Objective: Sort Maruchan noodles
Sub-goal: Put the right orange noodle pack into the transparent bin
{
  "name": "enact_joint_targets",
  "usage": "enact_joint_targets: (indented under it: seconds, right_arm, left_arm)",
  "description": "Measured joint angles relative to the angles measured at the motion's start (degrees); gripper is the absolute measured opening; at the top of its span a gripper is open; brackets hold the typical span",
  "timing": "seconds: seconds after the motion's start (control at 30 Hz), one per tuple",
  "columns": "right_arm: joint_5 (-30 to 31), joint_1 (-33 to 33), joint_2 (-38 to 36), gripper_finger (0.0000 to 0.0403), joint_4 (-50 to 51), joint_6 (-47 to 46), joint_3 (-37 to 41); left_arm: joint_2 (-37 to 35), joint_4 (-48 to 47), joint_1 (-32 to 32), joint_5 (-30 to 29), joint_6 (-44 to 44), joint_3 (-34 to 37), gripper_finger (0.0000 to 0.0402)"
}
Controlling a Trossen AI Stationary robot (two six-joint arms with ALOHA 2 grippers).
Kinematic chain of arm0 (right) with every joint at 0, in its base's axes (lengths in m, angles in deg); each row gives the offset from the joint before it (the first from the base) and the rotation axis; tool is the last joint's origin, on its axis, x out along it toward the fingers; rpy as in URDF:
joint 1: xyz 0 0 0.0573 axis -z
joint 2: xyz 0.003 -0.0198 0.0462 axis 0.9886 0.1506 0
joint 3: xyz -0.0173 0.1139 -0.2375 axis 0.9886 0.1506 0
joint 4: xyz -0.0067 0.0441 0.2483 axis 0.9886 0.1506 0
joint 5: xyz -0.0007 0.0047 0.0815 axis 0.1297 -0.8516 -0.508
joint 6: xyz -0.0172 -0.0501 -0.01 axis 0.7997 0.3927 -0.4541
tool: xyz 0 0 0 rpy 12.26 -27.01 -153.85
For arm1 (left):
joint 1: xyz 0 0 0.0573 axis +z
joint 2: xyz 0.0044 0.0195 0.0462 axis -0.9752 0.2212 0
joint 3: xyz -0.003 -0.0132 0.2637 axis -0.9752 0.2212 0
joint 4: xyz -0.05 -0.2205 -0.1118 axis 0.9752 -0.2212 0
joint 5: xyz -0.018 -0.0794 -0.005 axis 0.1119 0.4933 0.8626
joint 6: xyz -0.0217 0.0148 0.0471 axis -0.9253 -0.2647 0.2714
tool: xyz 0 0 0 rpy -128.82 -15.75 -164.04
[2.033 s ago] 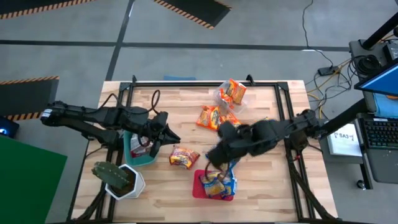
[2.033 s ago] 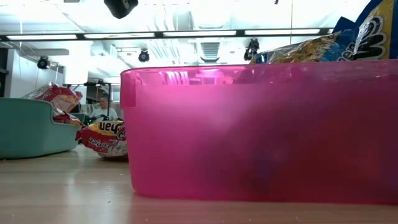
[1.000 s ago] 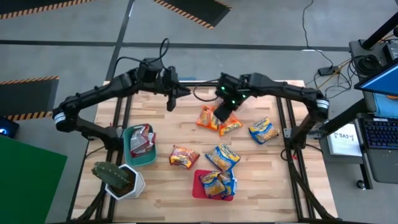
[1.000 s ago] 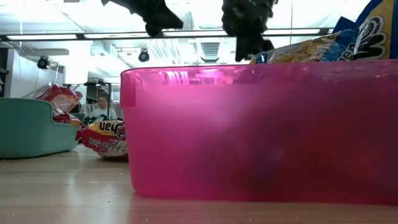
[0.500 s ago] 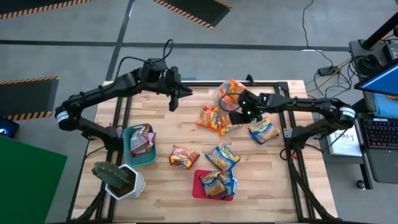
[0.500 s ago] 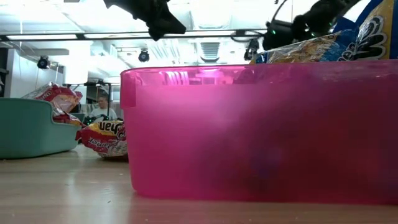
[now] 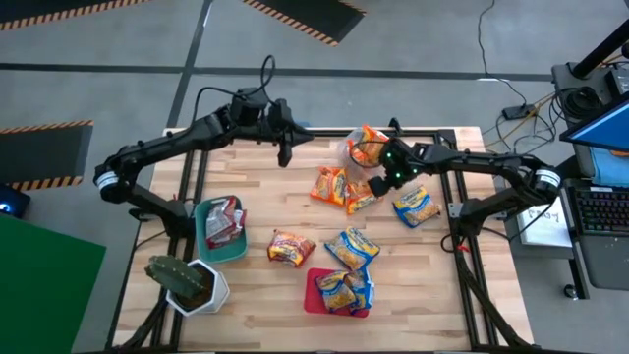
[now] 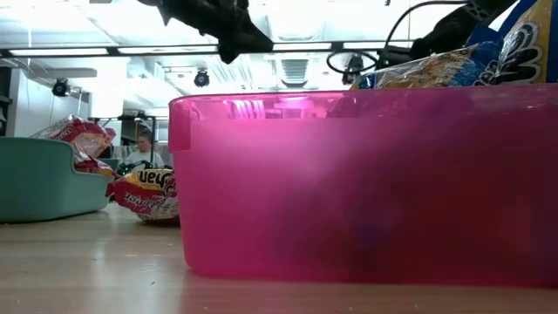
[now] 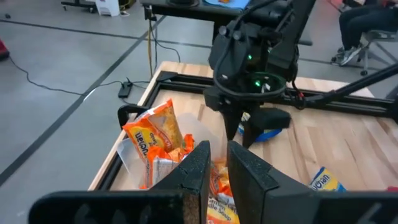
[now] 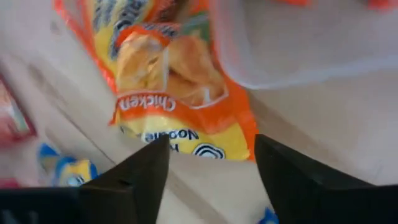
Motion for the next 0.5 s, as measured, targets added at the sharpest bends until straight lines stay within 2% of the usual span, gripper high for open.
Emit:
enact_joint_targets:
  seconds: [0.07,0.2,0.3,0.5]
  right_arm:
    - [-0.34,0.76,0.02,0.0242,-0.60,4.74,0.02]
    - [-0.52,2.90,0.80,0.0250,-2.61,8.41,0.58]
    - [-2.21,4.07,2.19,0.0249,-4.71,9.76,2.02]
    - [-3.97,4.83,5.32,0.0235,-14.22,10.26,7.02]
  left_arm:
    - [0.00,0.51,0.34,0.00,-0.63,0.00,0.0037]
    - [0.00,1.00,0.66,-1.67,-1.07,0.00,0.0037]
    - [0.00,1.38,0.66,-3.94,-2.15,0.00,0.0037]
    - [0.00,1.36,0.84,-4.03,-4.18,0.00,0.0037]
